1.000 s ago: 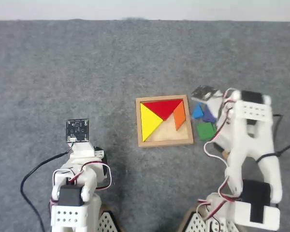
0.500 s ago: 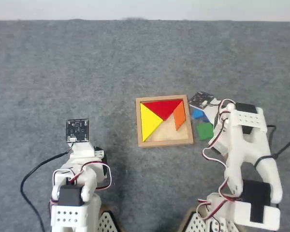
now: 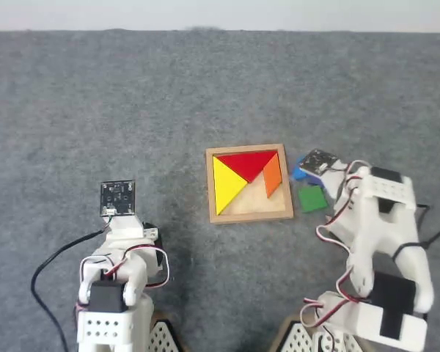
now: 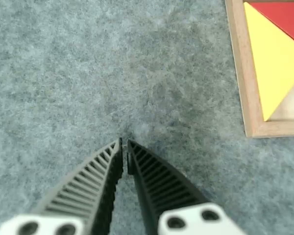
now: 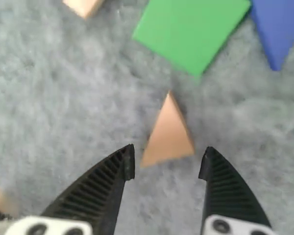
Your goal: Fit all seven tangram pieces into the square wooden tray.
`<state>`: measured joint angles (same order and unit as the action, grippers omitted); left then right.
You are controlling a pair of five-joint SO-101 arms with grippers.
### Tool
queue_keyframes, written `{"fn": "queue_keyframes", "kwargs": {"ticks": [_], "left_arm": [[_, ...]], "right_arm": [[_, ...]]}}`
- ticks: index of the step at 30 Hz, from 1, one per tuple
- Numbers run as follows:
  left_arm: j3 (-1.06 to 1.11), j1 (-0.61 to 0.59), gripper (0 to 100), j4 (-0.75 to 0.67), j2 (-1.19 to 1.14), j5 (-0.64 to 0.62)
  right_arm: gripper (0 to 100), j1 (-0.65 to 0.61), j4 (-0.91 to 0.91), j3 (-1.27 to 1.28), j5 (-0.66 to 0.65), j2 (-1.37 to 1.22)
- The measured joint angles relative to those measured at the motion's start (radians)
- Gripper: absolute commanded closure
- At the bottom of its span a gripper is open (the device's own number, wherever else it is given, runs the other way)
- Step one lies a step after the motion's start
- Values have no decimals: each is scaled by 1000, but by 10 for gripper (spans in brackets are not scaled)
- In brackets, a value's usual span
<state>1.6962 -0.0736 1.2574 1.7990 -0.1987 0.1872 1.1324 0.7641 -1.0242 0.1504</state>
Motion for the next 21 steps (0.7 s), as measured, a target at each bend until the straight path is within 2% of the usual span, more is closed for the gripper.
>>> {"fn": "queue_keyframes", "kwargs": {"ticks": [3, 9, 15, 21], "left_arm": [[0, 0, 986, 0, 0, 0], [0, 0, 986, 0, 0, 0], [0, 0, 986, 0, 0, 0], [0, 0, 986, 0, 0, 0]], "right_arm": [[775, -25, -72, 52, 48, 0], [777, -48, -98, 58, 68, 0], [869, -51, -98, 58, 68, 0], [879, -52, -101, 58, 68, 0]]}}
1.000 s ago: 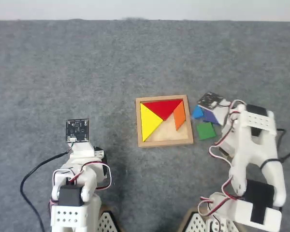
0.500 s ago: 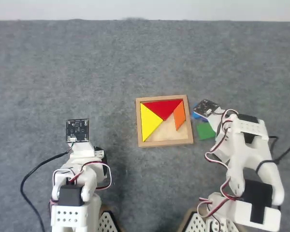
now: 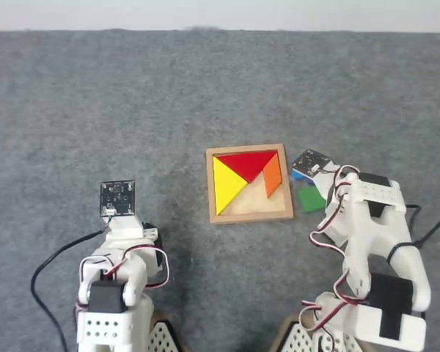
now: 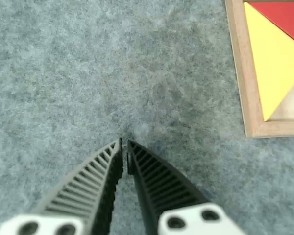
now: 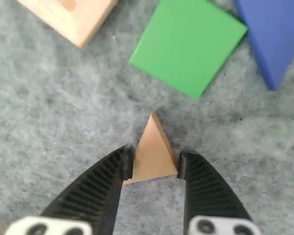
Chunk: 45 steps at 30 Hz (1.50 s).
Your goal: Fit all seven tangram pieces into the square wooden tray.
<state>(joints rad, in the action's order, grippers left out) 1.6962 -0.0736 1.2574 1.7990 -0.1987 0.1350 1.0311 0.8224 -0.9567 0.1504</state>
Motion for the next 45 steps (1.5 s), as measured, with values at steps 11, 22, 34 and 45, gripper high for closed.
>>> {"fn": "queue_keyframes", "kwargs": {"ticks": [11, 22, 34, 45], "left_arm": [[0, 0, 986, 0, 0, 0], [0, 0, 986, 0, 0, 0], [0, 0, 986, 0, 0, 0], [0, 0, 986, 0, 0, 0]], "right_arm": [[878, -92, 83, -74, 189, 87], [876, -397, 236, -233, 430, 213], [878, -540, 153, -439, 652, -60], [876, -609, 164, -815, 546, -551]]}}
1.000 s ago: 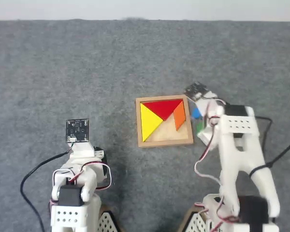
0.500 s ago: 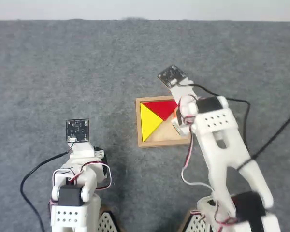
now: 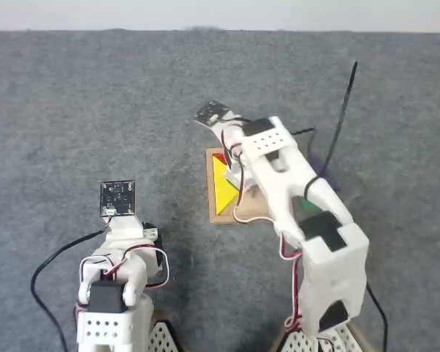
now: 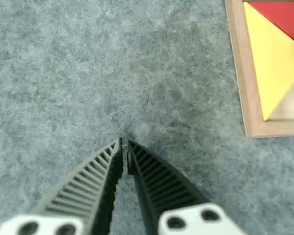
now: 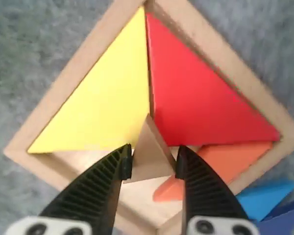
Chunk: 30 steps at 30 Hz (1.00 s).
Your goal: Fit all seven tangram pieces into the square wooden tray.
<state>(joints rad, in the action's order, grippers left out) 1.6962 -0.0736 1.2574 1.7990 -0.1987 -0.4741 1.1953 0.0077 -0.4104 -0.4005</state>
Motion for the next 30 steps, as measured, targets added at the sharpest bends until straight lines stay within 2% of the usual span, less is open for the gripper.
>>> {"fn": "queue_keyframes", "kwargs": {"ticks": [6, 12, 19, 23, 26, 27, 28, 30], "left_arm": [[0, 0, 986, 0, 0, 0], [0, 0, 986, 0, 0, 0], [0, 0, 986, 0, 0, 0], [0, 0, 986, 0, 0, 0], [0, 0, 986, 0, 0, 0], [0, 0, 986, 0, 0, 0], [0, 0, 986, 0, 0, 0], [0, 0, 986, 0, 0, 0]], "right_arm": [[876, -5, 69, -141, -106, -40], [869, 0, 109, -232, -265, -40], [709, -2, 109, -239, -290, -40], [769, -2, 112, -239, -290, -40], [906, -2, 112, -242, -285, -40], [974, -2, 112, -252, -249, -40], [998, -2, 112, -265, -201, -40], [972, -2, 112, -295, -87, -40]]}}
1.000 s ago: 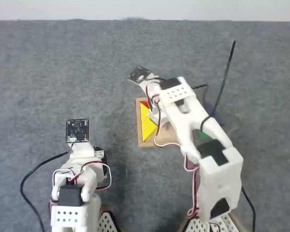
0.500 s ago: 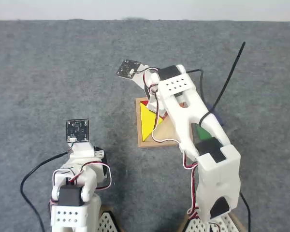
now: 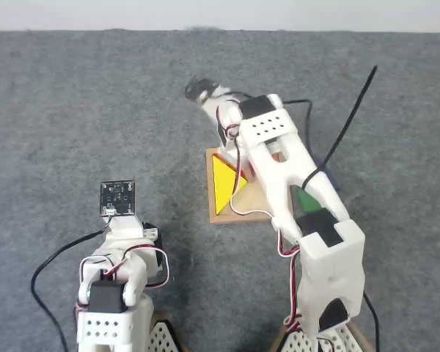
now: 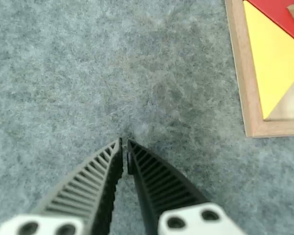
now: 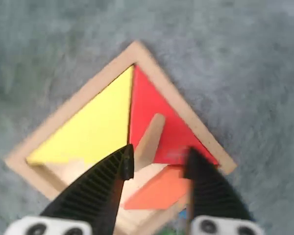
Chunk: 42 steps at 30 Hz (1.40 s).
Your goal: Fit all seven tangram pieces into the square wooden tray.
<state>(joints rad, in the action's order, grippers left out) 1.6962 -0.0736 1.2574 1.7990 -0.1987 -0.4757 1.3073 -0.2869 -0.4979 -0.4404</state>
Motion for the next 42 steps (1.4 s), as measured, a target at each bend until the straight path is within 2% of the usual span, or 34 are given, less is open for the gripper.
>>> {"fn": "queue_keyframes", "kwargs": {"ticks": [3, 6, 12, 21, 31, 42], "left_arm": [[0, 0, 986, 0, 0, 0], [0, 0, 986, 0, 0, 0], [0, 0, 986, 0, 0, 0], [0, 0, 986, 0, 0, 0], [0, 0, 986, 0, 0, 0], [0, 0, 986, 0, 0, 0]], "right_arm": [[988, 6, 0, -34, 166, 0], [992, 23, -9, -51, 226, 0], [992, 23, -72, -2, 230, 0], [992, 117, -118, 74, 232, -18], [992, -14, -118, 100, 232, -18], [991, -57, -143, 100, 232, -18]]}}
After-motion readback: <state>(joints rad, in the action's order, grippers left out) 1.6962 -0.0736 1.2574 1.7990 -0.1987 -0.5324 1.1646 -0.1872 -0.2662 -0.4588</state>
